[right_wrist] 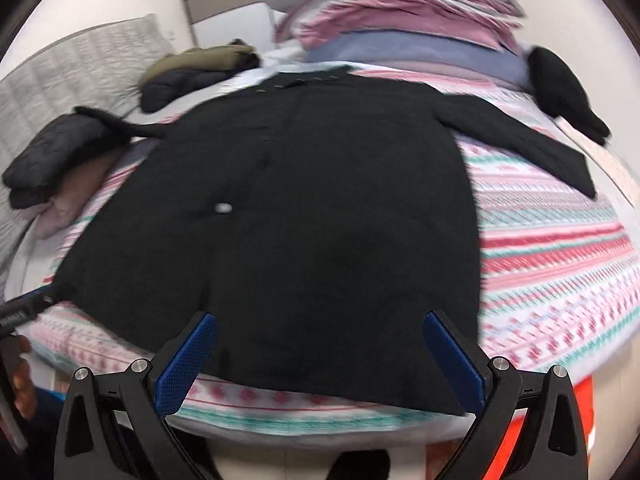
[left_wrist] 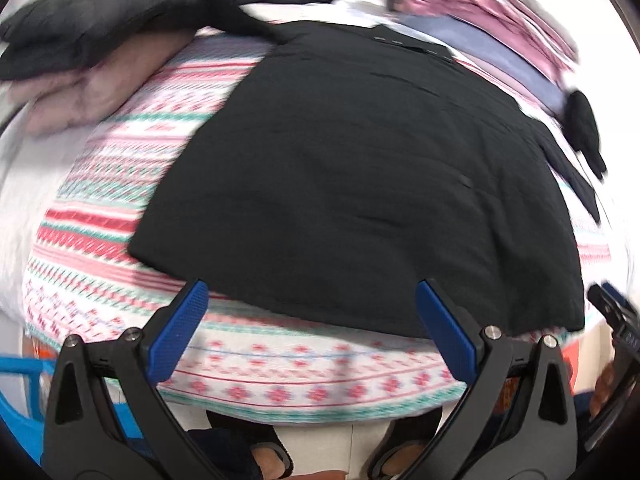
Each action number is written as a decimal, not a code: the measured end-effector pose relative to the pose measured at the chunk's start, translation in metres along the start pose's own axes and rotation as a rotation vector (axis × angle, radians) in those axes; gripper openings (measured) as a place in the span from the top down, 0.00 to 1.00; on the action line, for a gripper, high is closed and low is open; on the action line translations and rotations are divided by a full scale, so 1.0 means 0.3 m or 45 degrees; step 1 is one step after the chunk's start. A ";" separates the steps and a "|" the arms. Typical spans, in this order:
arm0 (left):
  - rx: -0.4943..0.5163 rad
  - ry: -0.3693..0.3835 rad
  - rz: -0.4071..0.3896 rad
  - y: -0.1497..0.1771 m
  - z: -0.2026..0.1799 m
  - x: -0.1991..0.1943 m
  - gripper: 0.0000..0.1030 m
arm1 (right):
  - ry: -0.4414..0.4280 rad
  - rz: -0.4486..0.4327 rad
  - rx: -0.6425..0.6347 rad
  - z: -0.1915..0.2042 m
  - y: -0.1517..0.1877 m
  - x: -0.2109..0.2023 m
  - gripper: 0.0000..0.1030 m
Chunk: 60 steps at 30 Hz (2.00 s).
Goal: Fold large clothes
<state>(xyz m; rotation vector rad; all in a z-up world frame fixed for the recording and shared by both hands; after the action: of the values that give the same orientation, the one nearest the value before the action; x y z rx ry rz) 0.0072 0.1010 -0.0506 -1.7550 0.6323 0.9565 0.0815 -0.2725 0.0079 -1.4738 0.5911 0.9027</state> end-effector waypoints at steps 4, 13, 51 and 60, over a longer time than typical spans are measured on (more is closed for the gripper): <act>-0.105 -0.037 0.064 0.010 0.125 0.009 0.00 | 0.101 -0.001 0.099 -0.130 0.006 -0.014 0.00; -0.299 0.056 0.217 0.053 0.271 0.128 0.01 | -0.107 0.258 0.414 -0.312 0.110 0.095 0.43; -0.132 0.036 -0.058 0.031 0.198 0.031 0.94 | 0.318 -0.141 0.387 -0.411 0.102 -0.055 0.95; -0.334 0.215 0.069 0.025 0.259 0.167 0.36 | 0.040 0.099 0.533 -0.457 0.148 0.091 0.80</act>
<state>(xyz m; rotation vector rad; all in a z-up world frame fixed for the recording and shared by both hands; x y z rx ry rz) 0.0047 0.1713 -0.1111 -2.0765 0.6891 0.9697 0.0867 -0.4082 -0.0471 -1.0942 0.8110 0.7603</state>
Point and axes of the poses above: each gripper's, at about its wrist camera, not at the fingertips, and x roughly the way its jaws point, z to its left, y to its underside, the point moved 3 cm from there along x, roughly the way its jaws point, and after that the axes turned 4 degrees about y, right-handed, at the moved point
